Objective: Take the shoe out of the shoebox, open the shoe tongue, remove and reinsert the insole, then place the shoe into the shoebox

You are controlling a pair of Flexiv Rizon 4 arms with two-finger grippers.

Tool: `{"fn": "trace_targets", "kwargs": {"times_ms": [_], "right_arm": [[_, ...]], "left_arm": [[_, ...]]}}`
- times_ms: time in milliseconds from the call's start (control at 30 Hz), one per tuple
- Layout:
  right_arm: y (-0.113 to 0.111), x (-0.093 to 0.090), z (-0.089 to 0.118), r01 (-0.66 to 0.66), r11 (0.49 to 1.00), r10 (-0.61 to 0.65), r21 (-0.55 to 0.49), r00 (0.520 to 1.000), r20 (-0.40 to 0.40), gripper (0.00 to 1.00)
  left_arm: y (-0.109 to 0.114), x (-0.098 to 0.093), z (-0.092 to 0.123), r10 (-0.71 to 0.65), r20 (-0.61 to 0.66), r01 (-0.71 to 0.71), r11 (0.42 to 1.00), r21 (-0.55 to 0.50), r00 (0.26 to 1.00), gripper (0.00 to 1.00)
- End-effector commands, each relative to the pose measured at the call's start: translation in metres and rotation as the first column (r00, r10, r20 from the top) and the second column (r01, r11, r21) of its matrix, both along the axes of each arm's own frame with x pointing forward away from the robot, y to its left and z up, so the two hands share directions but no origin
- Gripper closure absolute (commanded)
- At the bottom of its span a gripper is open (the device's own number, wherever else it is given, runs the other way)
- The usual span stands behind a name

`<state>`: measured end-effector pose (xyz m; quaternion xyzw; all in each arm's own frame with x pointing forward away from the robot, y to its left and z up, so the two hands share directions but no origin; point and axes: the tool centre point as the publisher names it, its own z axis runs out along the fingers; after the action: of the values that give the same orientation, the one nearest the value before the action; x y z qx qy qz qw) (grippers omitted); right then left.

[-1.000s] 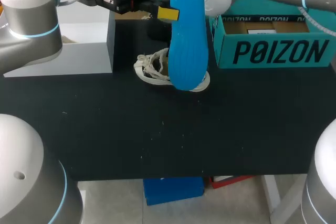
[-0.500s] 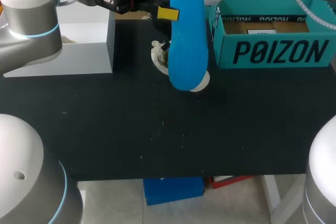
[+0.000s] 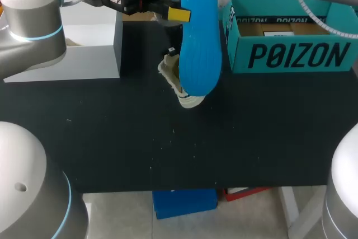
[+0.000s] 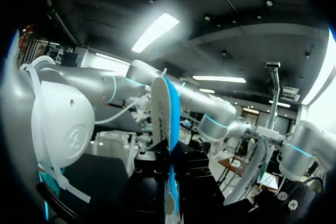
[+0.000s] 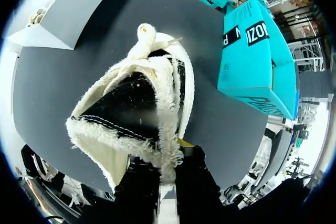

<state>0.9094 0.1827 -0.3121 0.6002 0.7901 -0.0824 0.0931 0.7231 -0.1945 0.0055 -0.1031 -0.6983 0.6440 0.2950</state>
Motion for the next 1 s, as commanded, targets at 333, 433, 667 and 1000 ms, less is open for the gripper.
{"fn": "trace_targets", "kwargs": {"times_ms": [333, 433, 667, 1000], "right_arm": [[0.008, -0.006, -0.029, 0.072, 0.995, -0.072, 0.075, 0.997, 0.000, 1.00], [0.009, -0.008, -0.035, 0.088, 0.992, -0.088, 0.087, 0.996, 0.001, 1.00], [0.011, -0.016, -0.049, 0.123, 0.987, -0.122, 0.106, 0.992, -0.012, 1.00], [0.009, -0.026, -0.069, 0.161, 0.979, -0.158, 0.127, 0.987, -0.032, 1.00]], "left_arm": [[0.000, -0.001, -0.001, 0.003, 0.002, -0.003, 1.000, -0.001, 1.000, 1.00], [0.000, -0.001, -0.001, 0.003, 0.002, -0.003, 1.000, -0.001, 1.000, 1.00], [0.000, -0.001, -0.001, 0.003, 0.002, -0.003, 1.000, -0.001, 1.000, 1.00], [0.000, -0.001, -0.001, 0.003, 0.002, -0.003, 1.000, -0.001, 1.000, 1.00]]}}
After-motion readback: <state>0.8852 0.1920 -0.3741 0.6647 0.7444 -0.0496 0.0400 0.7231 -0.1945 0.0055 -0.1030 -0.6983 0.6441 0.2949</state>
